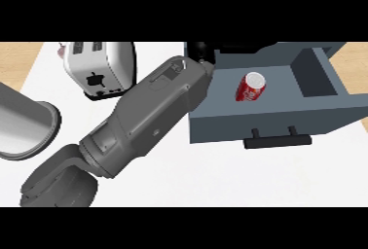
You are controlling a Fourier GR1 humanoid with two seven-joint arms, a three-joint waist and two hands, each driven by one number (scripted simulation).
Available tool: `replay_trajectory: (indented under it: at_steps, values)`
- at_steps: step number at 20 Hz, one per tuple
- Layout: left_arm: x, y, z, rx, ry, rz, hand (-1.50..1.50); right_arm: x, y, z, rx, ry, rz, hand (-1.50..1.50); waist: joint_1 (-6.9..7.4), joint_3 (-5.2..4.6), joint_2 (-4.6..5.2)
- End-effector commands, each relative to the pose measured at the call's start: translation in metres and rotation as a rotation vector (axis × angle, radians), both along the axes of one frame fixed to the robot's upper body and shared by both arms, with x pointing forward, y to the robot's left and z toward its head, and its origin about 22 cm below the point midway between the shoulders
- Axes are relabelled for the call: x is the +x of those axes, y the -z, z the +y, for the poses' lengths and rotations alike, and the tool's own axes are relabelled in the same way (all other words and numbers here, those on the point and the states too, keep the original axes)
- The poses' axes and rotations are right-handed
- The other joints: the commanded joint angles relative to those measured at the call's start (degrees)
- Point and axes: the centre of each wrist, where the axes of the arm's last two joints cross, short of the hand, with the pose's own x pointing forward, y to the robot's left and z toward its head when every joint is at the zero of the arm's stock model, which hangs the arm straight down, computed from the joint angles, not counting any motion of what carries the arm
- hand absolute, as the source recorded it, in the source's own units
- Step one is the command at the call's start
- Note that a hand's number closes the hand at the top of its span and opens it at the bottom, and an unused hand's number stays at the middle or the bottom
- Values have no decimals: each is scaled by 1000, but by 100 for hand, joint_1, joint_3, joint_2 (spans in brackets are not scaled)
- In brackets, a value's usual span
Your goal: Pick up the can, place it into the drawer and close the drawer
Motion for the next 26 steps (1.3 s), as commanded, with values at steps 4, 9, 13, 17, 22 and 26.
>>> replay_trajectory:
  at_steps: [4,9,13,17,22,26]
  values:
    - [-6,-6,-7,-11,21,-48,-150,21,-16,39,-222,48,-56,-150,270,-6,-16]
    - [4,-13,-1,-42,-1,-27,-150,54,-5,49,-347,29,-43,-150,334,-2,-21]
    - [1,-16,-4,-44,22,-14,-150,82,-6,75,-467,53,-48,-150,429,-8,-40]
    - [4,-8,9,-30,-6,15,-150,111,17,88,-507,76,-59,-150,451,-4,-91]
    - [-2,-2,6,-24,-22,29,-150,153,16,121,-662,84,-61,-150,537,-10,-106]
    - [9,-32,26,-12,-30,-1,-150,192,21,138,-766,63,-55,-150,556,-8,-96]
